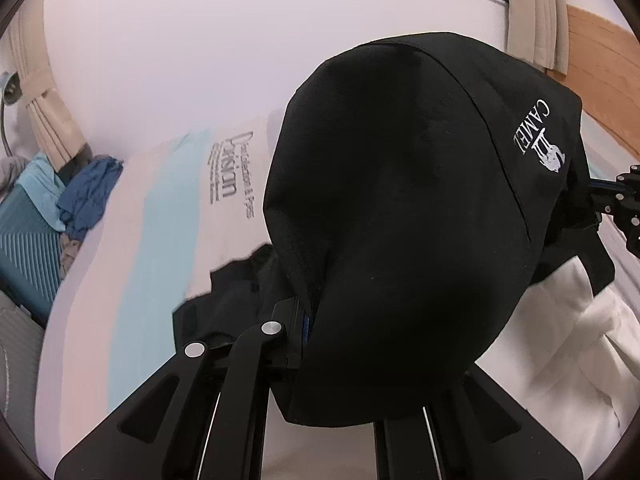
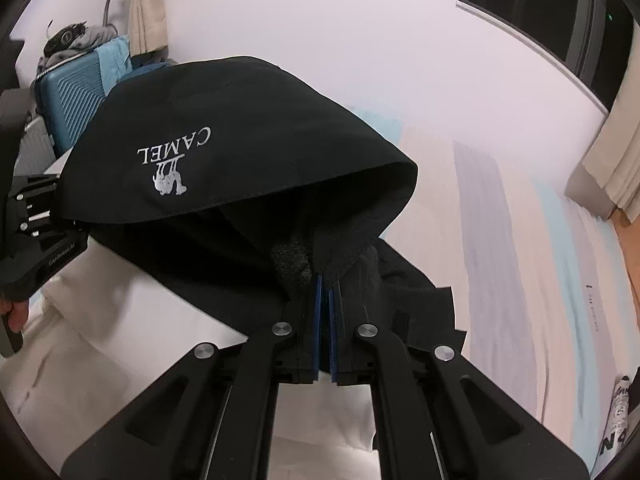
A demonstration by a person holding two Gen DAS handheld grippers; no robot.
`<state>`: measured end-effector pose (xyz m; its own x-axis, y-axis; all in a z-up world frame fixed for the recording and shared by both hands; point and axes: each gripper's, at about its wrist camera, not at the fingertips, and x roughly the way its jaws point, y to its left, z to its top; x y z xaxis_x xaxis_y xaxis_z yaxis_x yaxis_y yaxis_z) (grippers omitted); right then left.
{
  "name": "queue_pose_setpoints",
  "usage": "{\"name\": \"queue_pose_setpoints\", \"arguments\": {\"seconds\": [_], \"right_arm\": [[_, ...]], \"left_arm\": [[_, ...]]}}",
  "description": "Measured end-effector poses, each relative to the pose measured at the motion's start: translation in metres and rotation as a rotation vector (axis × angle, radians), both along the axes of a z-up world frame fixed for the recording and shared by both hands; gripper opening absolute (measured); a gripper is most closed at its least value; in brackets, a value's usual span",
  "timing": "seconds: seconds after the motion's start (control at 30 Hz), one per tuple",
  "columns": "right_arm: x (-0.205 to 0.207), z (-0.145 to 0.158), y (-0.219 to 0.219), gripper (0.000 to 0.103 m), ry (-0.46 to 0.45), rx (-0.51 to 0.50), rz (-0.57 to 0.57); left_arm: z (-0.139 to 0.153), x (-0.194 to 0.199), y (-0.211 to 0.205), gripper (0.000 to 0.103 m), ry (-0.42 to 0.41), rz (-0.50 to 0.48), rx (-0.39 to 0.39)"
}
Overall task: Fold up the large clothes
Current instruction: 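Lift the hood with both grippers and flip it over onto the jacket body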
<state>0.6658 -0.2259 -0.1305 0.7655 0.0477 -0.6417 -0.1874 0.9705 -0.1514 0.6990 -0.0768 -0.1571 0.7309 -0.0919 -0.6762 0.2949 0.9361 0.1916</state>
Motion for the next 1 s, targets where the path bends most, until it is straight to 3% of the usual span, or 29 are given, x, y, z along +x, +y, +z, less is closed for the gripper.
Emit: {"name": "queue_pose_setpoints", "arguments": {"seconds": [0.3,0.73,0.97,1.0], "right_arm": [[-0.042,-0.035,-0.024,0.002,0.052,0.013,-0.023],[-0.067,-0.059,-0.025,0.002,0.089,0.020,-0.041],[-0.077,-0.068,-0.027,0.006,0.098,0.022,-0.050],[-0.080,-0.069,-0.027,0.011,0.095,0.019,-0.047]], "left_arm": [[-0.023,-0.025,0.003,0.007,0.014,-0.032,0.029],[-0.039,-0.056,0.001,0.012,0.059,-0.013,0.029],[-0.045,-0.070,0.001,0.015,0.073,0.004,0.028],[-0.044,-0.071,0.002,0.015,0.076,0.008,0.020]]}}
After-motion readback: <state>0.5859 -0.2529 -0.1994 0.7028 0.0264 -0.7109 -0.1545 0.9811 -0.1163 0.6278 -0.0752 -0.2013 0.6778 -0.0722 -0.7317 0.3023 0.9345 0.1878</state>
